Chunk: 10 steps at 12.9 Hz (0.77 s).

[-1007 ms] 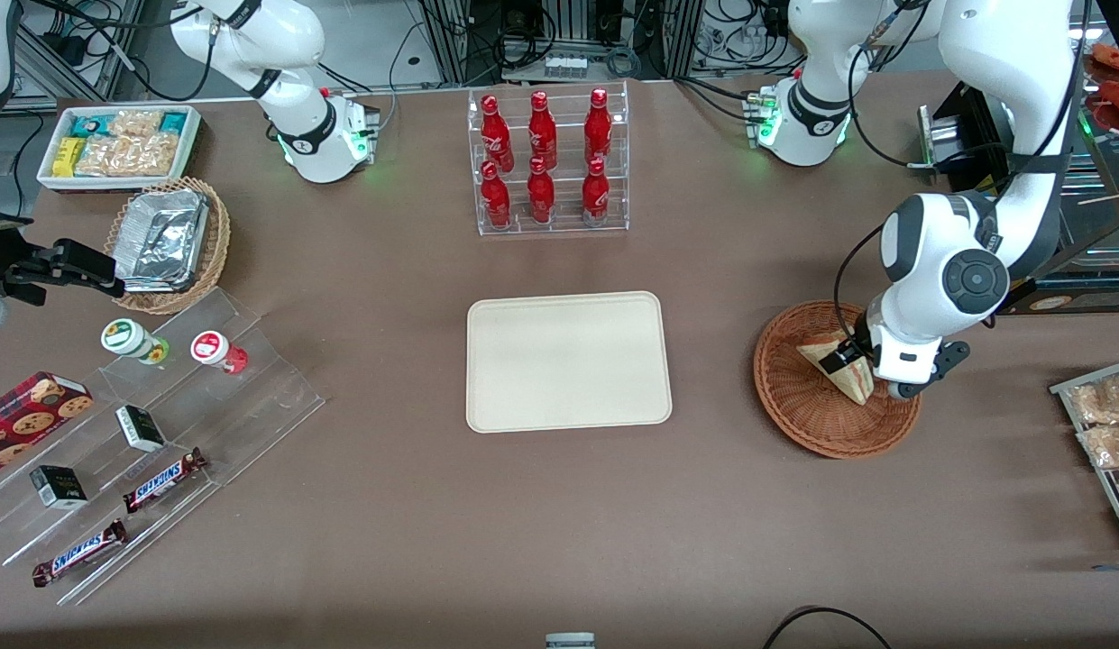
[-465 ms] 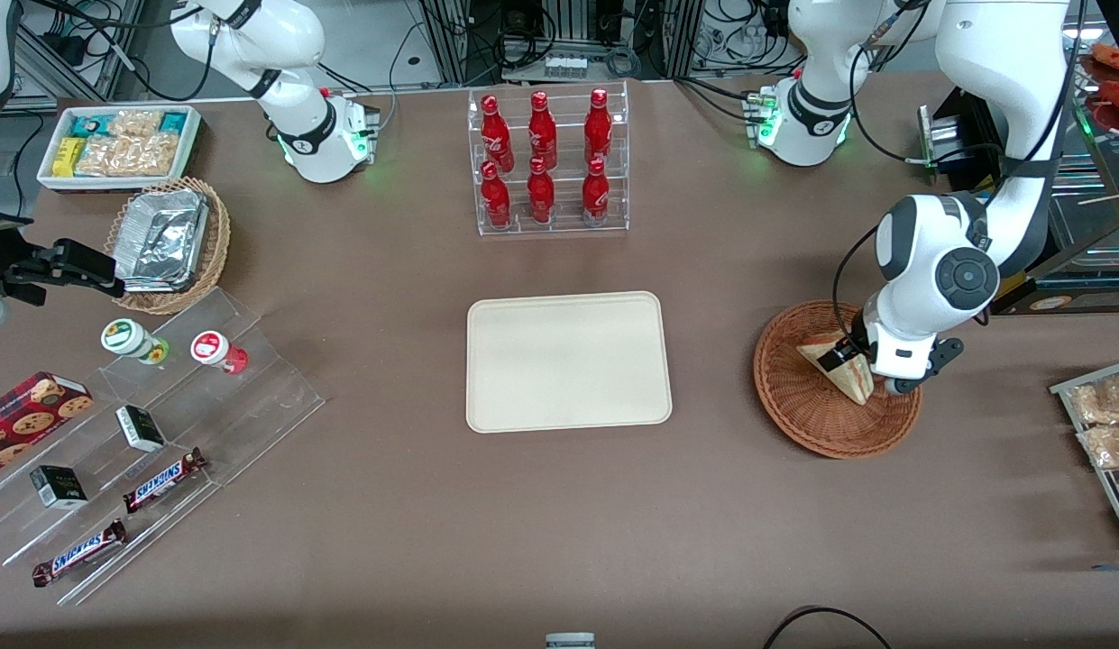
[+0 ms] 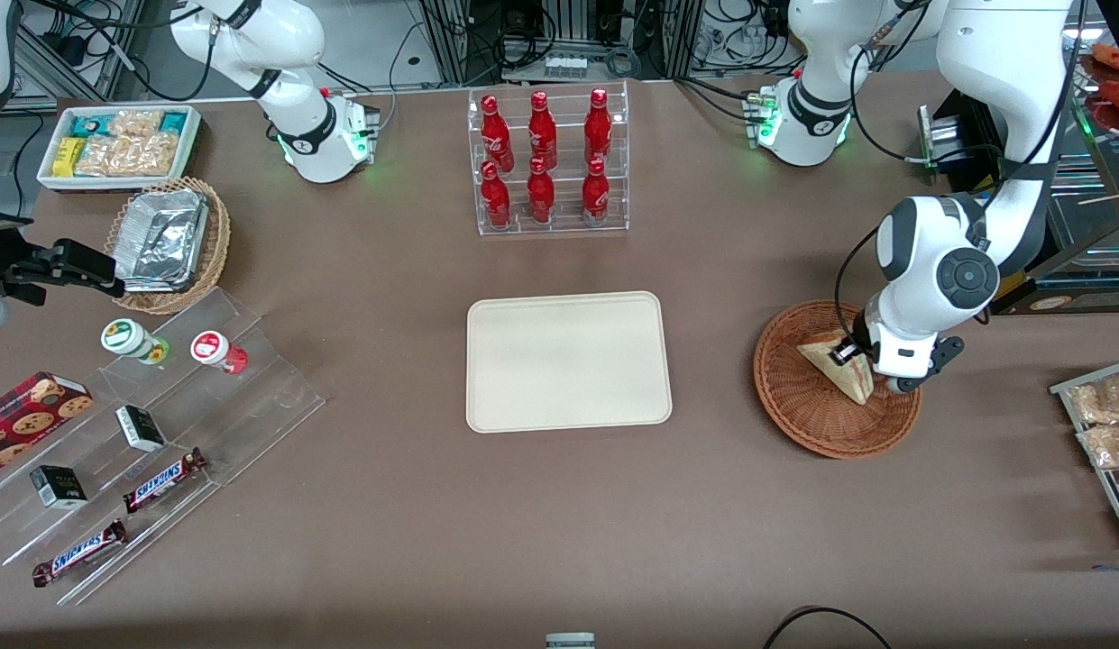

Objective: Place sandwich from basket to tray
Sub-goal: 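Lower the left gripper and close it on the wrapped sandwich, then lift the sandwich and carry it over the cream tray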

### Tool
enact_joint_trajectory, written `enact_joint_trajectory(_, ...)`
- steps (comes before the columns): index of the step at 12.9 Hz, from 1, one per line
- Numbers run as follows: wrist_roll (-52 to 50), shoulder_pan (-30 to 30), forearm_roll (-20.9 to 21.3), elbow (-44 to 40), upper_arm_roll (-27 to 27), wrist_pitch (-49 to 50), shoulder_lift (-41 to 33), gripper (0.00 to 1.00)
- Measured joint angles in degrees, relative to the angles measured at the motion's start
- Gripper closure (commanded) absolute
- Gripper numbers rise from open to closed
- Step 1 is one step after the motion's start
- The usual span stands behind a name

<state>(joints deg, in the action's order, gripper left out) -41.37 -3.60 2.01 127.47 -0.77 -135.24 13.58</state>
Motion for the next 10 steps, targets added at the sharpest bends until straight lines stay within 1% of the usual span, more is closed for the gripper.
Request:
enact_joint_trajectory(5,-0.2,-0.1,0.0,-1.0,-0.1,1.2,-0.1,1.00)
enact_joint_trajectory(7,-0.2,-0.8,0.0,-4.0,-0.6,5.1,-0.2,1.00)
enact_joint_trajectory(10,-0.2,-4.2,0.0,-8.1,-1.9,9.2,-0.4,1.00)
